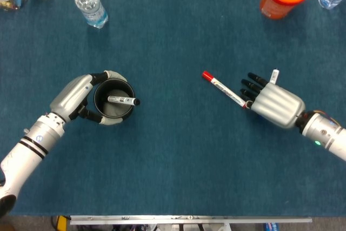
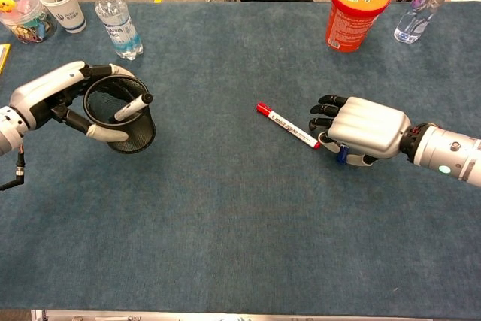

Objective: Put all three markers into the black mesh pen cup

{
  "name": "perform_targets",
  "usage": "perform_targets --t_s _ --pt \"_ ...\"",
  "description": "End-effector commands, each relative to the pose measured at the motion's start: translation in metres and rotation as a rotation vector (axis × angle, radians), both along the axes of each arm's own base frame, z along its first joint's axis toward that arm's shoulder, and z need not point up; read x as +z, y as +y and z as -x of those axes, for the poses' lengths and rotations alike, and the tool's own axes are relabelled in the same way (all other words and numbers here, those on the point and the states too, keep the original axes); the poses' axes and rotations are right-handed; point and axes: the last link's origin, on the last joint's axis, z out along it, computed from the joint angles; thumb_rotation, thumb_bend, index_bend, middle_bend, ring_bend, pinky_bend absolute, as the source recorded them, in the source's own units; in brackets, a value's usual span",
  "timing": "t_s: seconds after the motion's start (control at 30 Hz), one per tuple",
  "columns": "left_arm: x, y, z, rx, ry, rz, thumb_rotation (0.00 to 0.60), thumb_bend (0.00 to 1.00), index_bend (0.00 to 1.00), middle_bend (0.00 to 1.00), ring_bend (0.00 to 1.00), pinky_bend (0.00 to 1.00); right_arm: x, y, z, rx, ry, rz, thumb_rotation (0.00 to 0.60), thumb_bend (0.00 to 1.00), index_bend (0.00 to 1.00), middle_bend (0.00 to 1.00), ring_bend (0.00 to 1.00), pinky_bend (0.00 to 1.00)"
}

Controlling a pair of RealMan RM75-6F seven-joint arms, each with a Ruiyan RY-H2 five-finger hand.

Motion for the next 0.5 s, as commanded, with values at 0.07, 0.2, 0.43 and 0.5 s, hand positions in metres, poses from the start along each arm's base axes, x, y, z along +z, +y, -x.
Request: perform_targets --t_s 0.07,0.2,0.43,0.5 --pt "0.001 0.001 0.0 0.001 0.001 -0.002 0.6 0.11 0.3 0.35 0.33 0.23 0.009 -0.003 -0.006 -0.019 -0.057 0.027 0.6 0.31 0.65 0.28 0.13 0.12" --pt "0.0 0.002 0.0 0.01 -0.003 0.003 0.6 0.11 0.3 0.35 0.33 0.23 0.027 -0.005 -0.02 -0.063 -0.179 0.06 0.6 0.31 0.65 0.28 0.13 0.12" --pt "-0.003 0.004 -0.004 0.014 -0.01 0.014 0.6 0.11 0.3 0.35 0.33 0.23 0.065 -0.005 -0.061 -0.208 -0.481 0.046 0.6 0.31 0.66 0.29 0.13 0.12" --pt "-0.005 0.004 -0.007 0.014 -0.015 0.02 0.6 0.11 0.3 0.35 0.33 0.23 0.074 -0.006 -0.073 -0.26 -0.567 0.024 0.6 0.31 0.66 0.29 0.13 0.12"
